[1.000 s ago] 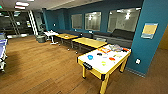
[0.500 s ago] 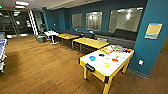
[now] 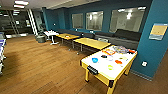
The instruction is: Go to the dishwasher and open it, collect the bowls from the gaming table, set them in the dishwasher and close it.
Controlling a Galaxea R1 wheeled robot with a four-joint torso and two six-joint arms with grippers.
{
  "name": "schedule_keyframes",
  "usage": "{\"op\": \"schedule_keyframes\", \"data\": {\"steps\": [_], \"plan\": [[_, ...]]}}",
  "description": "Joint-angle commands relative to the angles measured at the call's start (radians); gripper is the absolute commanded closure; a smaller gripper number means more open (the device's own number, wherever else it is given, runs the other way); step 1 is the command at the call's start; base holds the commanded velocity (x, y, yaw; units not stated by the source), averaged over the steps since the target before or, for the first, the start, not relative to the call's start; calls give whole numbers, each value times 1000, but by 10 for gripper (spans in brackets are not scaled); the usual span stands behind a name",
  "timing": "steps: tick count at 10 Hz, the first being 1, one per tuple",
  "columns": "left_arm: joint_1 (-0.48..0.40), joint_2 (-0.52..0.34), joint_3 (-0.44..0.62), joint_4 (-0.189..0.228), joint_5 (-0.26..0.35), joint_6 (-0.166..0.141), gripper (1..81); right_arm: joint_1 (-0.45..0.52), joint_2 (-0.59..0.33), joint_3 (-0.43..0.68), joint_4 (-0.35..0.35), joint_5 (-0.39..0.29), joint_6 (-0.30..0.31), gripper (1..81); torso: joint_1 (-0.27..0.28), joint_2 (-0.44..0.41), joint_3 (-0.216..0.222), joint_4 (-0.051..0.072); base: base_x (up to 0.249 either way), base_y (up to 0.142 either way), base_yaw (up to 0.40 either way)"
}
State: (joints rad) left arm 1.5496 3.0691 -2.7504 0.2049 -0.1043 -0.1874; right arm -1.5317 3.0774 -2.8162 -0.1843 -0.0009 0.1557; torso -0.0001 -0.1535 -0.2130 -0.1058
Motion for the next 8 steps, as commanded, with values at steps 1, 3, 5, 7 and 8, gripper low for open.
{"op": "schedule_keyframes", "data": {"steps": [1, 3, 5, 7, 8], "plan": [[-38, 2, 3, 1, 51, 2, 10, 46, -3, 2, -6, -56, -4, 10, 0, 0, 0, 0, 167, 73, 0], [-38, 1, 3, 1, 51, 2, 10, 46, -3, 3, -6, -56, -4, 10, 0, 0, 0, 0, 176, 73, 0], [-38, 1, 3, -1, 51, 2, 10, 46, -3, 0, -6, -56, -4, 10, 0, 0, 0, 0, 186, 37, 0], [-38, 1, 3, -2, 49, 2, 10, 46, -3, 0, -6, -56, -4, 10, 0, 0, 0, 0, 195, 0, 0], [-38, 1, 3, -2, 49, 2, 10, 46, -3, 0, -6, -56, -4, 10, 0, 0, 0, 0, 197, 0, 0]]}}
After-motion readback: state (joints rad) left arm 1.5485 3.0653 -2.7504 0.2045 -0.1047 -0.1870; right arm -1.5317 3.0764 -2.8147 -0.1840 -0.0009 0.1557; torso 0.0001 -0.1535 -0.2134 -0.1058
